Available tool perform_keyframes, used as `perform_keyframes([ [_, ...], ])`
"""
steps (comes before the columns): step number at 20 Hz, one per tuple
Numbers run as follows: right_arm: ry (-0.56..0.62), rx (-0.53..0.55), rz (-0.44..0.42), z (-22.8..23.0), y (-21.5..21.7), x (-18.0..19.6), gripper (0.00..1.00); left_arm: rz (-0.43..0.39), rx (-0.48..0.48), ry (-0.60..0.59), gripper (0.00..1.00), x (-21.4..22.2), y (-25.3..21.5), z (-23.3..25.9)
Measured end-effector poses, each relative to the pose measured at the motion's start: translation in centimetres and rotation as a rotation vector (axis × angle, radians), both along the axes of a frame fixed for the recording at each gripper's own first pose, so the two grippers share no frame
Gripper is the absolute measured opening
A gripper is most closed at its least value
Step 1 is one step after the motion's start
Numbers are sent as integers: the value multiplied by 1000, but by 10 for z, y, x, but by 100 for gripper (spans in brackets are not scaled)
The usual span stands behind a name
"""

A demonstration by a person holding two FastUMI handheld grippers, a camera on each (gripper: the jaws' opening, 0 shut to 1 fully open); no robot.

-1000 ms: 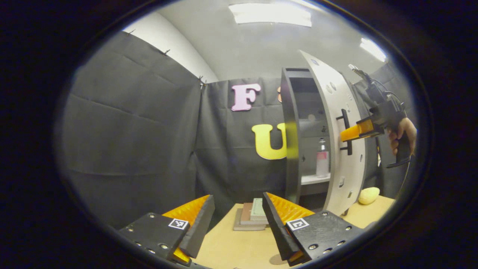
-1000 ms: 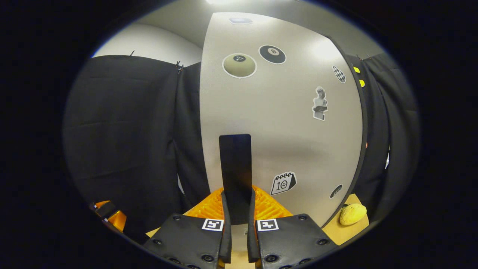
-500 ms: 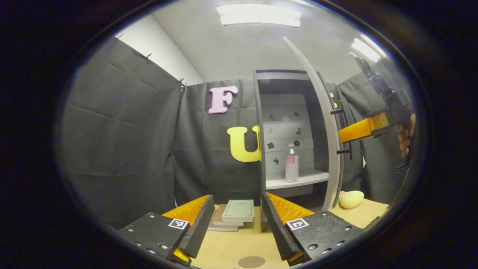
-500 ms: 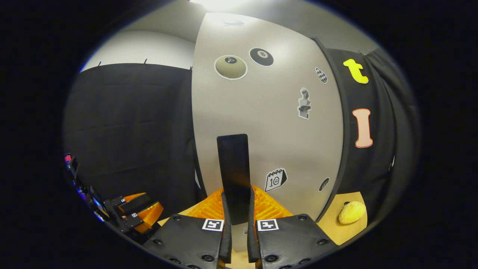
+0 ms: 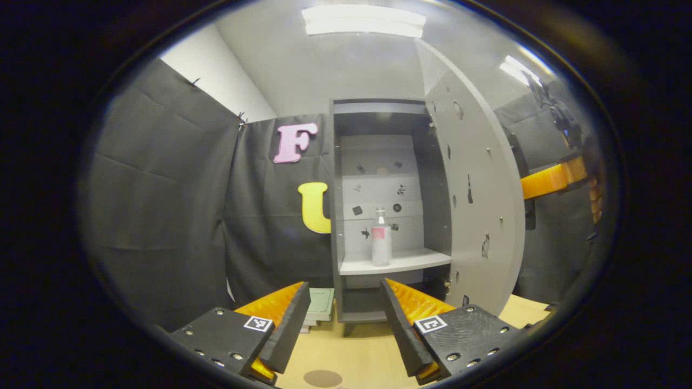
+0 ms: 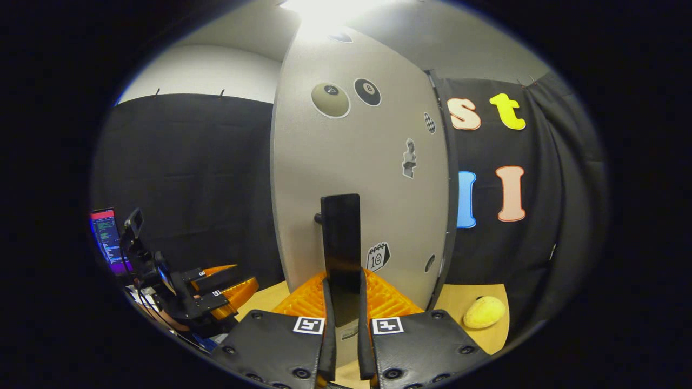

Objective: Open the cabinet door with the right hand, grasp the bottle in the cabinet with the left hand and place it on the coaster, then close the cabinet door with the right hand.

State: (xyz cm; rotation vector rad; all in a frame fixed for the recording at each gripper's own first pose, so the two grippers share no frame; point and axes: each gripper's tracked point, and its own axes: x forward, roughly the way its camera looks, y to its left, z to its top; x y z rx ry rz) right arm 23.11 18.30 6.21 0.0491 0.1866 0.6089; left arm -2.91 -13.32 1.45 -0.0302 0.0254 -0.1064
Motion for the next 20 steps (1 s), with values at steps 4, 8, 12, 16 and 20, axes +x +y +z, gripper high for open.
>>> perform_keyframes([
  [4, 12, 38, -44, 2, -13, 1, 18, -21, -6, 10, 77, -5, -37, -2],
  [8, 4, 47, -106, 1, -27, 8, 18, -27, -3, 12, 77, -11, -66, 0],
  [12, 25, 112, -99, 5, -21, 9, 15, -19, -3, 19, 77, -13, -83, 2],
  [16, -11, 68, -93, 4, -30, 8, 15, 11, 24, 13, 77, -14, -89, 8],
  [20, -32, 71, -70, 6, -47, -21, 16, 24, 45, -1, 80, -1, -86, 19],
])
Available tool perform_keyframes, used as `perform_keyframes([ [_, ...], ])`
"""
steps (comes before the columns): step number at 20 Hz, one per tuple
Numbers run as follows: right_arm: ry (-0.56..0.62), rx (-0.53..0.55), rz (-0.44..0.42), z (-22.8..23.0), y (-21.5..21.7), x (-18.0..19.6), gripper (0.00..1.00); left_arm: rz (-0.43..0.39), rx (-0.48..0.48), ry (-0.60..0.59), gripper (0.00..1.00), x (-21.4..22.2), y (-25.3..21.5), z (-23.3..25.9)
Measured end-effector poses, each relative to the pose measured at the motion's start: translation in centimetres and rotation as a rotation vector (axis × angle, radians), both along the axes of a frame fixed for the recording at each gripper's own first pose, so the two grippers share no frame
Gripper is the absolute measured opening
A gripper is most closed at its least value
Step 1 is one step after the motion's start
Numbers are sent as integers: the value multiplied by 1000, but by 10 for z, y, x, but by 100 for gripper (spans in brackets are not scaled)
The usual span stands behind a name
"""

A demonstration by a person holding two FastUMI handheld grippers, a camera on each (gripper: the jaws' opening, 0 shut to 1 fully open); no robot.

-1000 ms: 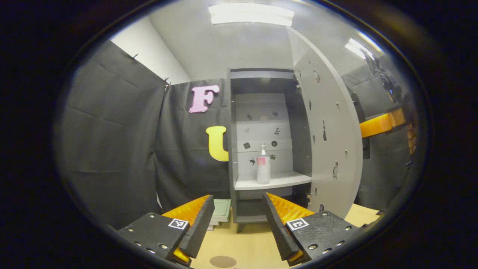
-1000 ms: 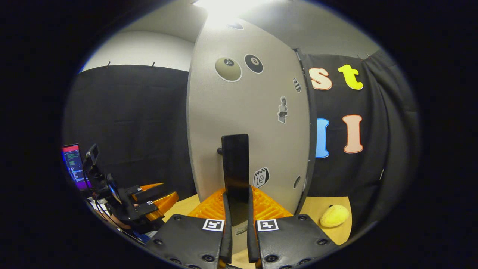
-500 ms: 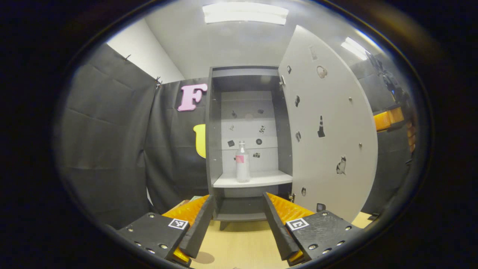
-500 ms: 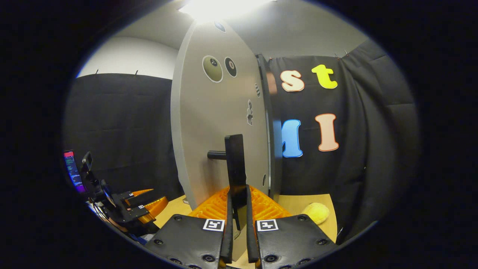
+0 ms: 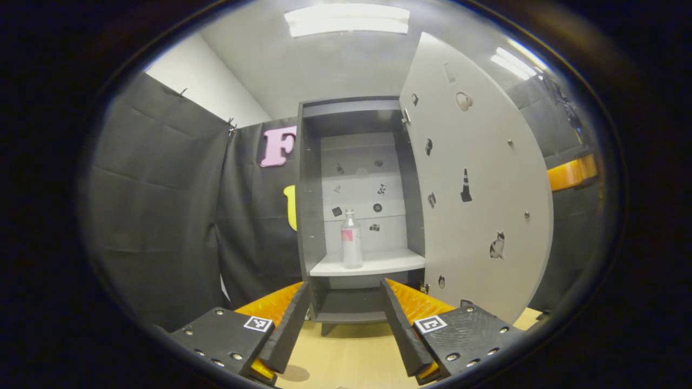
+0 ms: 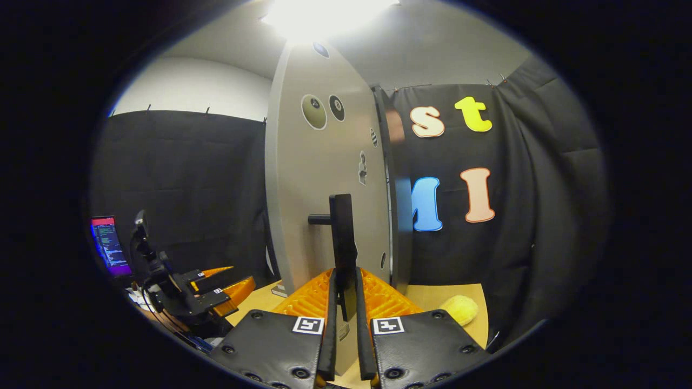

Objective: Open the cabinet door with the right hand, grasp the bottle in the cabinet with the left hand and place it on the coaster, then close the cabinet door with the right hand.

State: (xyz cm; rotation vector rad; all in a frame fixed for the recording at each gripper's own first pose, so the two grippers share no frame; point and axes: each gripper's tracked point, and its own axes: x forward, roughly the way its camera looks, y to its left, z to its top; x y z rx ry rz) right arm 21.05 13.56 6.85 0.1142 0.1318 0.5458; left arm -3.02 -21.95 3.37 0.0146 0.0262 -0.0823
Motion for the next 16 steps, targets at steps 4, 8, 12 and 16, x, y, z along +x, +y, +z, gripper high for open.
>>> perform_keyframes([
  [4, -50, -59, -170, -2, -50, 1, 24, -41, -24, -15, 77, 29, -5, 21],
  [8, -26, -87, -287, -17, -77, 15, 53, -93, -62, -19, 77, 74, -10, 40],
  [12, -5, -130, -430, -35, -105, 33, 93, -134, -66, -24, 82, 133, -14, 53],
  [16, 7, -130, -513, -43, -116, 54, 96, -174, -75, -5, 82, 195, -19, 47],
])
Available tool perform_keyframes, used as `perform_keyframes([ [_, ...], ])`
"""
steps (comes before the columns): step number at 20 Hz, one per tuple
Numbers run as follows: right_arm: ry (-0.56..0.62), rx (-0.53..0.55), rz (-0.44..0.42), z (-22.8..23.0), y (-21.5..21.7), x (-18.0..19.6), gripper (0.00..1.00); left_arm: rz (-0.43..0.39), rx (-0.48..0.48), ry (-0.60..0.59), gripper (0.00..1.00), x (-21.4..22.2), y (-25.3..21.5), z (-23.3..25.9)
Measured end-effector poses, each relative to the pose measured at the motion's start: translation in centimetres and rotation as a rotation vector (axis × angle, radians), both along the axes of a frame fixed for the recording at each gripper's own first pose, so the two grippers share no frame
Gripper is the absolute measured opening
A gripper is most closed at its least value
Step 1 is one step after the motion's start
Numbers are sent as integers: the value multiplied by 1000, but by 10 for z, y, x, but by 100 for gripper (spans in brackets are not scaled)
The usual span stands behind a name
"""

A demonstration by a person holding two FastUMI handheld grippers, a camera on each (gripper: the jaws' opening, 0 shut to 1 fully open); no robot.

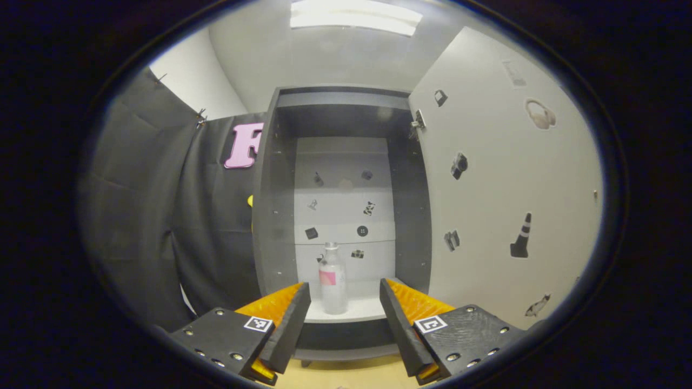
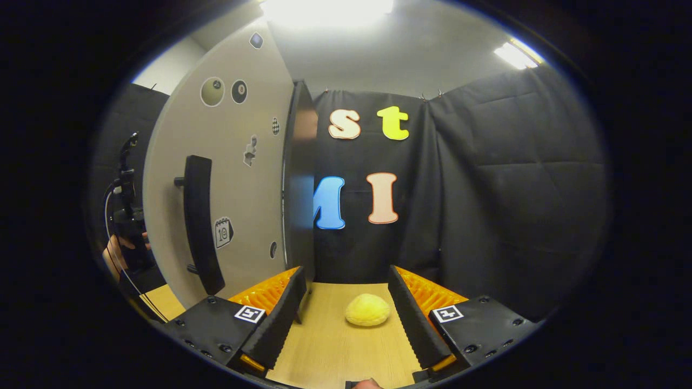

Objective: Open the cabinet door with the right hand, grasp the bottle in the cabinet with the left hand and place it on the coaster, then close the cabinet door with the right hand.

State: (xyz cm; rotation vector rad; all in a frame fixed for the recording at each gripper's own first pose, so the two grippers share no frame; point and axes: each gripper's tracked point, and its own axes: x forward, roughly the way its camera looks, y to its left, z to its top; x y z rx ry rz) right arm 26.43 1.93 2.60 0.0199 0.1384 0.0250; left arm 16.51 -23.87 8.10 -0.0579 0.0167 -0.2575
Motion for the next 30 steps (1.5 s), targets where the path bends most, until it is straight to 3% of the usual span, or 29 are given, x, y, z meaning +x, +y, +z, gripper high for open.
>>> perform_keyframes([
  [1, 5, 10, -17, -2, -1, 4, 96, -11, -2, 7, 77, 13, -2, -4],
  [4, 28, 15, -68, -13, -5, 15, 93, -34, 4, 15, 80, 46, -6, -11],
  [5, 33, 6, -91, -15, -7, 18, 96, -40, 7, 10, 82, 59, -8, -13],
  [7, 45, -4, -135, -21, -12, 24, 96, -54, 6, 10, 77, 84, -14, -20],
  [17, 118, 12, -271, -52, -19, 49, 96, -73, 36, 62, 80, 179, -23, -72],
  [18, 123, 10, -280, -54, -20, 51, 93, -73, 40, 69, 79, 183, -25, -77],
  [21, 133, -1, -296, -57, -18, 57, 96, -75, 53, 80, 77, 199, -26, -90],
  [23, 138, -2, -295, -59, -15, 62, 96, -80, 54, 89, 82, 206, -28, -97],
  [30, 140, -4, -285, -62, -9, 64, 97, -89, 26, 132, 72, 205, -24, -108],
])
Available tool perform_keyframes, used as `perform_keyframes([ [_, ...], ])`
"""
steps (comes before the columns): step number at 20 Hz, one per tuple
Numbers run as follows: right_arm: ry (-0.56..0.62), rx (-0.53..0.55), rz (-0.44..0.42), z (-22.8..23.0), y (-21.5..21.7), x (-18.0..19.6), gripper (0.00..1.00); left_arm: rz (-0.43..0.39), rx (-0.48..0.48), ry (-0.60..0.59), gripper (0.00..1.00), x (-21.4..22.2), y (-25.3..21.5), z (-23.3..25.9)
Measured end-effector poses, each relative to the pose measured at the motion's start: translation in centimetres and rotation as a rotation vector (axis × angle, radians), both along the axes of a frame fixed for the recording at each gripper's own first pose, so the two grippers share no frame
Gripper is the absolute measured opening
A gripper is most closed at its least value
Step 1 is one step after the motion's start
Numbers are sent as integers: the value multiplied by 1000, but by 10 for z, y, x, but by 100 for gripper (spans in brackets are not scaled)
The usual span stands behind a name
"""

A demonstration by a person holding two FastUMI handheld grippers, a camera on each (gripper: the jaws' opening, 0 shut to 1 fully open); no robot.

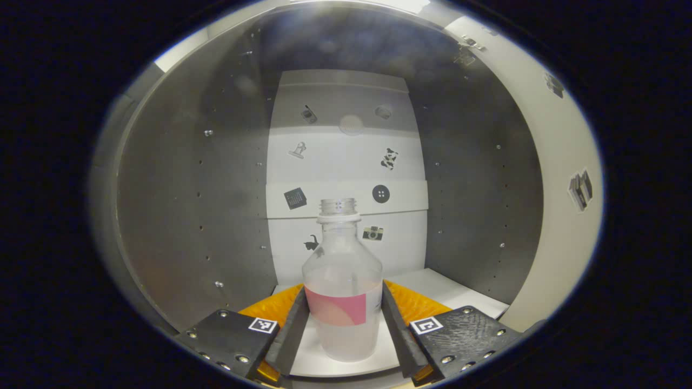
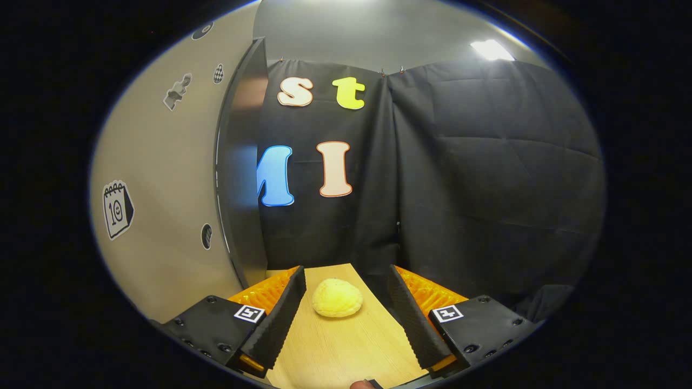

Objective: Open the cabinet door with the right hand, grasp the bottle in the cabinet with the left hand and place it on the coaster, then close the cabinet door with the right hand.

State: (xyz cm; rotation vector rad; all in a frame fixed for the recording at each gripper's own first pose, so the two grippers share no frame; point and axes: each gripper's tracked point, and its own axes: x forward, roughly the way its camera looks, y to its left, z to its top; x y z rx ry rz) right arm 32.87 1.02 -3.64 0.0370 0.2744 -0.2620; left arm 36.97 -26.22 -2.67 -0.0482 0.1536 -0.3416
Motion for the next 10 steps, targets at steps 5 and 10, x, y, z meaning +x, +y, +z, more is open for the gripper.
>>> perform_keyframes([
  [5, -3, 12, 57, 3, 3, -7, 97, 44, -19, -7, 70, -31, 26, 23],
  [10, -21, 13, 114, 10, 0, -25, 97, 118, -63, -27, 70, -77, 59, 46],
])
